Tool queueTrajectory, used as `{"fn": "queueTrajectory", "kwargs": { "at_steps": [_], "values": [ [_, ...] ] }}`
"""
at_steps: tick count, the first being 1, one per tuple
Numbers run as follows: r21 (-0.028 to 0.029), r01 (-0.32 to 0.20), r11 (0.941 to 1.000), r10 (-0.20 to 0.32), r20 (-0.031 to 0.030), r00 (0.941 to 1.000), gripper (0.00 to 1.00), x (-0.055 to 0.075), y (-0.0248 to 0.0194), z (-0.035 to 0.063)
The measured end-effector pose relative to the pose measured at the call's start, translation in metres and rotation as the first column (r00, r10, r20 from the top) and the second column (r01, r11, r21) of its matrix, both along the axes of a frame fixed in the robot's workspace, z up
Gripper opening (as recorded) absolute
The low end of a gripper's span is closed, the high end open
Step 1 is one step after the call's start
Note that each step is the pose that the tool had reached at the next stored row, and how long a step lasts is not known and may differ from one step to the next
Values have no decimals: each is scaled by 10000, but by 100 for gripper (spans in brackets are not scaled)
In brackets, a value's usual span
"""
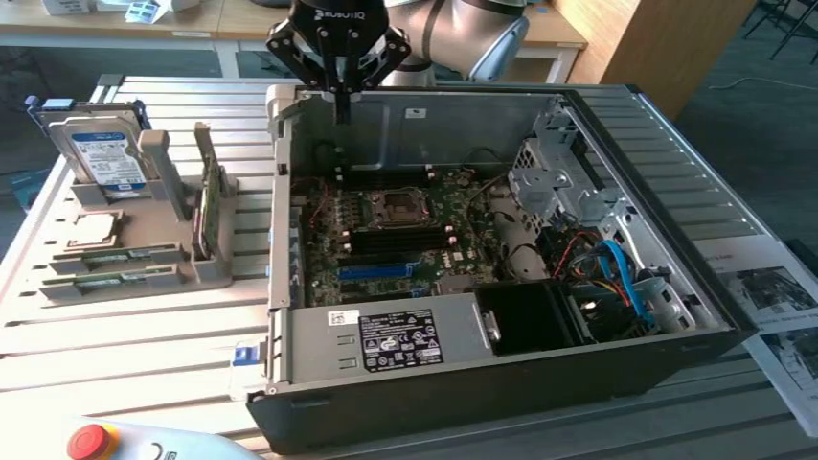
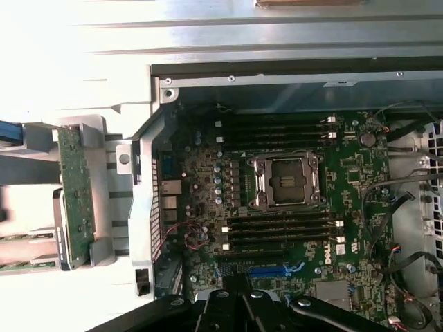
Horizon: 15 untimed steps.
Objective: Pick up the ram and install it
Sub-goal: 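Reach for the ram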
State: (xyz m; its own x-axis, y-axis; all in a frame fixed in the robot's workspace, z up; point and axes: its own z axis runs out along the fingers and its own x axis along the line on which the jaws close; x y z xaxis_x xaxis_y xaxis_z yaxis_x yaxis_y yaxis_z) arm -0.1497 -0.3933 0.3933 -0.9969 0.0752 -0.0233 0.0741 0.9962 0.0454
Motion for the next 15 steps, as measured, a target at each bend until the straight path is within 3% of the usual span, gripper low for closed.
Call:
{"fn": "queueTrajectory", "kwargs": {
  "at_steps": [15],
  "values": [
    [0,2,10000,-2,-1,10000,11,-229,6,0]
  ]
}}
